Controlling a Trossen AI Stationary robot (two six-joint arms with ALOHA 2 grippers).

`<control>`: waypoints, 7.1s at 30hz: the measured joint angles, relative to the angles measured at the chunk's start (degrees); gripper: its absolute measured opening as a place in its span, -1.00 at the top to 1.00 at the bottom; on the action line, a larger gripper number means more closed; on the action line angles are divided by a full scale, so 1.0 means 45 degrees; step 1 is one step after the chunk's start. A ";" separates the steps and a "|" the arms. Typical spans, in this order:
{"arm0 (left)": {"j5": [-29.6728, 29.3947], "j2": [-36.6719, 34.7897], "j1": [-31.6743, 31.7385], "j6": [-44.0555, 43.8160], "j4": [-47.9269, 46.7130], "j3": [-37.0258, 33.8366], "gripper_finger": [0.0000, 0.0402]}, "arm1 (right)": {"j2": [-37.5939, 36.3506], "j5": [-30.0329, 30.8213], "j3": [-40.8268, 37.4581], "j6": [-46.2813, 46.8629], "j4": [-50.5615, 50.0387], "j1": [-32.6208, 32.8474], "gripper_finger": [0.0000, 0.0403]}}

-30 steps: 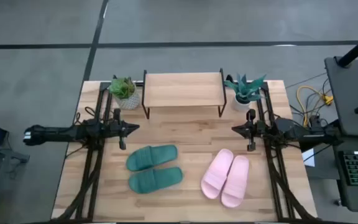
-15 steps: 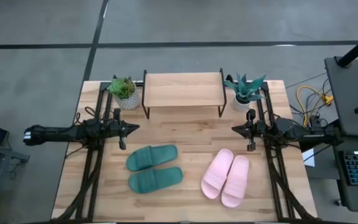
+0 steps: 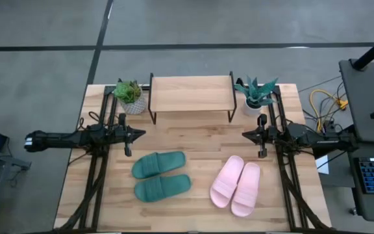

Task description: Pick and place slides into the shelf

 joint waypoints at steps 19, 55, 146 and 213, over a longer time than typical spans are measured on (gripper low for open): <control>0.0002 0.0000 0.0000 -0.0002 0.0002 0.0000 1.00 | 0.0002 0.0000 -0.0005 0.0000 0.0000 0.0000 0.96; 0.0003 0.0000 0.0000 -0.0002 0.0003 0.0000 1.00 | 0.0002 0.0000 -0.0005 0.0000 0.0002 0.0002 0.96; 0.0000 0.0000 0.0000 -0.0005 0.0005 0.0000 1.00 | 0.0004 0.0000 -0.0004 0.0000 0.0000 0.0000 0.96; 0.0046 0.0022 0.0000 0.0330 0.0268 0.0000 1.00 | 0.0002 0.0000 -0.0004 0.2756 0.0012 0.0004 0.96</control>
